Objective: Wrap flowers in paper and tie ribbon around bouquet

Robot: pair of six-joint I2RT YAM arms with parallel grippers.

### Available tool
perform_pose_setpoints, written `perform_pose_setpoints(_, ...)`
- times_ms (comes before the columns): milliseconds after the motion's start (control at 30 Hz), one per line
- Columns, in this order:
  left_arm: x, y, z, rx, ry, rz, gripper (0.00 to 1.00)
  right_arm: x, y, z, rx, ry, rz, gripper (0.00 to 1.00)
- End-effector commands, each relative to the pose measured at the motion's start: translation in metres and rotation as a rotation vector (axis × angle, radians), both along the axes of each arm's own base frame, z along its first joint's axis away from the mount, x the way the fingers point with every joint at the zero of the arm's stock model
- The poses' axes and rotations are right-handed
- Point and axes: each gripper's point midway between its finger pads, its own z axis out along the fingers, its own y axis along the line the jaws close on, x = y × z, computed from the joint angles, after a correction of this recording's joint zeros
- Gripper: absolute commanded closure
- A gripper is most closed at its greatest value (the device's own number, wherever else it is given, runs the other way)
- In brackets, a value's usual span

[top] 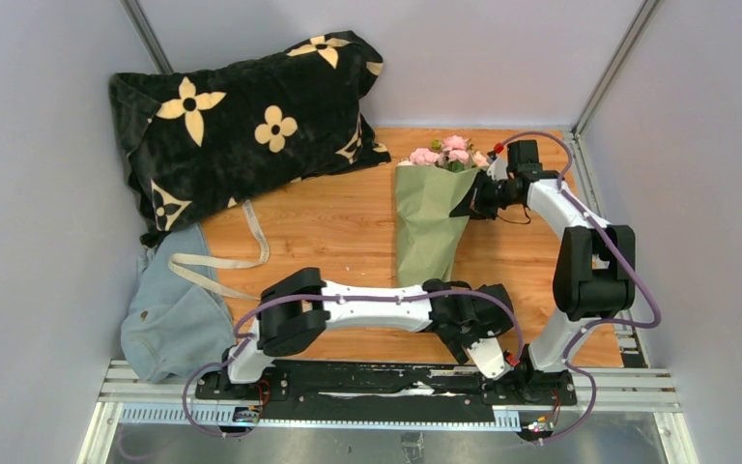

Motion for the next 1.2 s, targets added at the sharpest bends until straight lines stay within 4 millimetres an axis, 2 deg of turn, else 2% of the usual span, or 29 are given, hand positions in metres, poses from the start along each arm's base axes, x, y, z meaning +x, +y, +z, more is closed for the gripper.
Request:
perform_pose_setpoints(0,-0.081,0.092,0.039,0.257,0.401,0.067,0.00,-0.023,0.012,0.002,-0.005,0.012,0.048,1.00)
perform_pose_setpoints(67,-0.088,0.123,0.046,0.317,0.431,0.113,0.00,-0.028,0.018,0.001,-0.005,0.012,0.058,1.00)
perform_pose_setpoints(100,-0.089,0.146,0.044,0.377,0.440,0.146,0.01,-0.030,0.020,0.000,-0.006,0.012,0.062,1.00)
perform_pose_setpoints(167,-0.089,0.182,0.048,0.440,0.485,0.211,0.06,-0.034,0.025,0.000,-0.012,0.010,0.073,1.00)
perform_pose_setpoints(233,-0.085,0.211,0.056,0.433,0.536,0.279,0.11,-0.036,0.029,0.000,-0.021,0.004,0.079,1.00)
perform_pose_setpoints(333,-0.066,0.238,0.070,0.372,0.544,0.394,0.19,-0.036,0.033,0.000,-0.049,-0.016,0.084,1.00)
perform_pose_setpoints(433,-0.036,0.268,0.078,0.313,0.525,0.506,0.26,-0.039,0.041,0.000,-0.045,-0.016,0.099,1.00)
perform_pose_setpoints(533,-0.004,0.298,0.066,0.223,0.556,0.616,0.18,-0.045,0.050,0.002,-0.039,-0.018,0.117,1.00)
perform_pose_setpoints(633,0.027,0.327,0.026,0.131,0.525,0.744,0.06,-0.050,0.056,0.006,-0.014,-0.020,0.123,1.00)
perform_pose_setpoints(700,0.042,0.325,0.005,0.068,0.491,0.794,0.04,-0.051,0.057,0.008,-0.015,-0.027,0.126,1.00)
perform_pose_setpoints(733,0.039,0.327,-0.009,0.077,0.505,0.816,0.04,-0.052,0.057,0.008,-0.018,-0.026,0.126,1.00)
perform_pose_setpoints(800,0.035,0.318,-0.024,0.081,0.577,0.855,0.07,-0.053,0.057,0.008,-0.018,-0.024,0.127,1.00)
perform_pose_setpoints(900,0.045,0.311,-0.046,0.100,0.597,0.943,0.15,-0.058,0.059,0.009,-0.019,-0.024,0.133,1.00)
perform_pose_setpoints(967,0.053,0.307,-0.057,0.099,0.596,0.980,0.24,-0.062,0.059,0.008,-0.023,-0.025,0.134,1.00)
perform_pose_setpoints(1133,0.048,0.286,-0.067,0.096,0.715,1.002,0.75,-0.073,0.056,0.008,-0.025,-0.029,0.135,1.00)
perform_pose_setpoints(1167,0.051,0.279,-0.067,0.082,0.726,1.002,0.92,-0.075,0.055,0.007,-0.024,-0.028,0.134,1.00)
